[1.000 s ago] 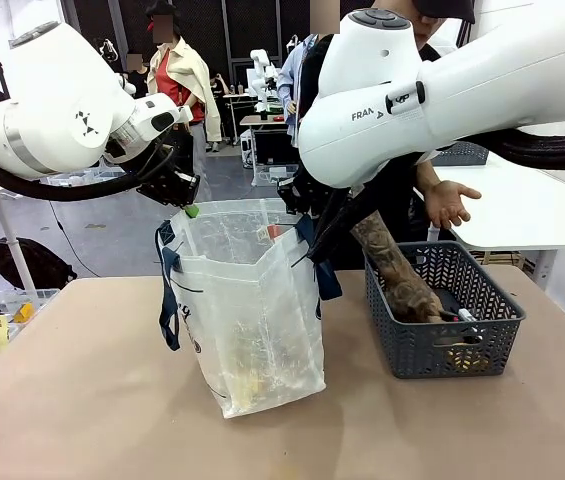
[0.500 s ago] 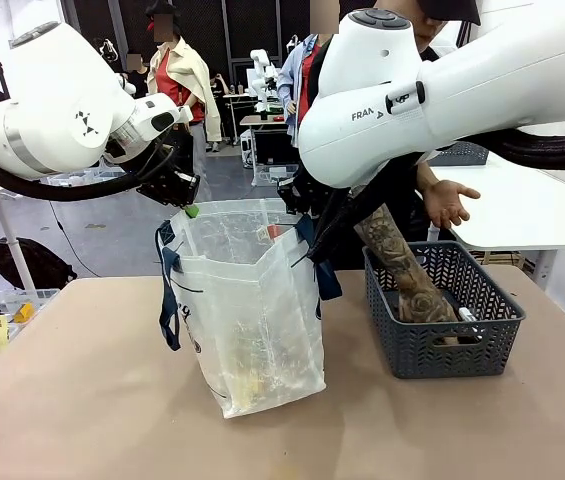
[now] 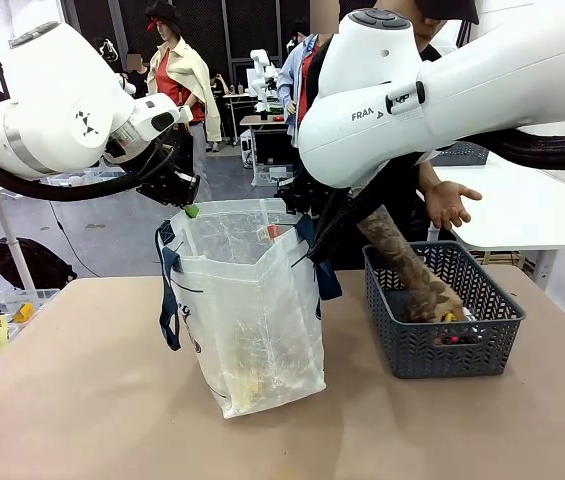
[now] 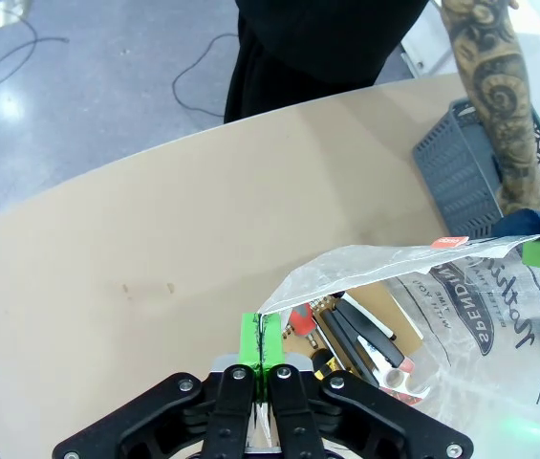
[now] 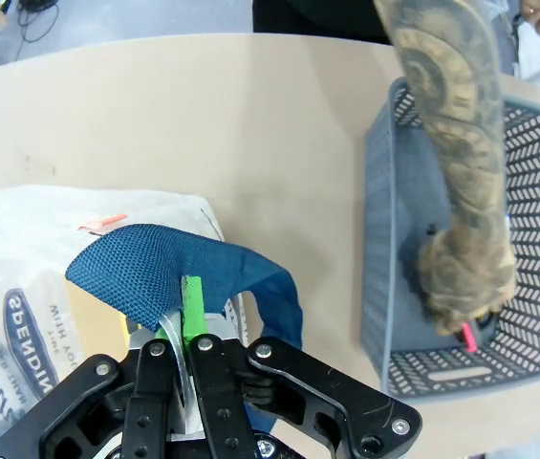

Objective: Transfer purchased items from the store into the shopping bag.
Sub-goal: Move the Reusable shopping bag to the right side of the table.

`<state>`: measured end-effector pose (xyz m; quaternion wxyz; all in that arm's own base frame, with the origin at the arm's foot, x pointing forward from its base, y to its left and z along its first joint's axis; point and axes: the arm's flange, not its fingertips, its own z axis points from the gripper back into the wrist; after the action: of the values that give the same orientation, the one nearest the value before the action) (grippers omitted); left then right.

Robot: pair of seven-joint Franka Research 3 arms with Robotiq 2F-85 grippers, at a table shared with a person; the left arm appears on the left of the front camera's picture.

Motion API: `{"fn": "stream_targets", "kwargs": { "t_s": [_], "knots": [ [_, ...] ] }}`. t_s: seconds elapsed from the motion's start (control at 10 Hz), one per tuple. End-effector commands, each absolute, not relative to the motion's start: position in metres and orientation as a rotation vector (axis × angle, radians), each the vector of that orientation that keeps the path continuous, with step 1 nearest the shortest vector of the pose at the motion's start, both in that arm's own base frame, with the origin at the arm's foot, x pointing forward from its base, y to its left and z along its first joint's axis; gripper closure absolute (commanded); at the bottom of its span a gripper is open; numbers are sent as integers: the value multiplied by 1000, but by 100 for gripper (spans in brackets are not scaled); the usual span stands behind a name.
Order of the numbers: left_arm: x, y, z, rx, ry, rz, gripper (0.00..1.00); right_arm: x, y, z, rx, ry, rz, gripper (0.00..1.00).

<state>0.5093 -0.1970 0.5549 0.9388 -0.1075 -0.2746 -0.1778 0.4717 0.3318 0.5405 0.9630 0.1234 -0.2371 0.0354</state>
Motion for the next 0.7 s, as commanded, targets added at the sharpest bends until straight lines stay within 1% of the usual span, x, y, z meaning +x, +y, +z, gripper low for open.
{"fn": "stream_targets", "kwargs": {
  "t_s": [0.0, 0.6],
  "knots": [
    [510, -193, 558, -213, -567, -346, 100, 472, 330, 542, 246, -481, 68, 100],
    [510, -193, 558, -213, -567, -346, 100, 472, 330, 542, 246, -481, 68, 100]
  ]
}}
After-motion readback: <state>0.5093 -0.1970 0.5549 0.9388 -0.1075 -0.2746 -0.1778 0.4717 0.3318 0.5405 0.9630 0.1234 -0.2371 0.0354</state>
